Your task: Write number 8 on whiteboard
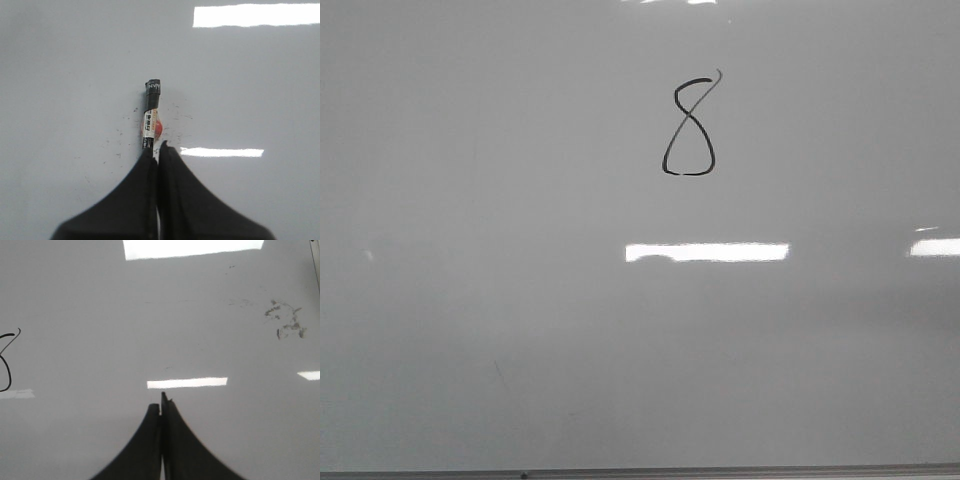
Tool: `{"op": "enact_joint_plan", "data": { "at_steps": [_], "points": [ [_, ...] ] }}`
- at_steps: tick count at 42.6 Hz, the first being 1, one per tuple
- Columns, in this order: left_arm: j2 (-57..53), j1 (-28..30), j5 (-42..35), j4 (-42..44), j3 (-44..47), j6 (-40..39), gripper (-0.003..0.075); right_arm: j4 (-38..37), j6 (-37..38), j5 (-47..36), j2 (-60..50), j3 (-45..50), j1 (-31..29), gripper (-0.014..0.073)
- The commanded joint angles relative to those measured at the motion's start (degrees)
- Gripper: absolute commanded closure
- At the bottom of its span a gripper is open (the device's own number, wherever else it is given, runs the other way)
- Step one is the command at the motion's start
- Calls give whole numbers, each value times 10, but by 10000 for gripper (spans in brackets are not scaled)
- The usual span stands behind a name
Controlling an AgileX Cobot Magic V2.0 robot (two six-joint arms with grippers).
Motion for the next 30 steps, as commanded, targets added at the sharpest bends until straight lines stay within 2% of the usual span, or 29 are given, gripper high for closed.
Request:
{"op": "enact_joint_plan", "data": {
  "at_steps": [1,30],
  "points": [
    [-7,-5,-47,-6,7,-1,741,-13,4,-46,-11,-1,-2,662],
    [-7,-5,-47,-6,7,-1,741,-36,3,-30,-11,-1,-1,662]
  ]
}}
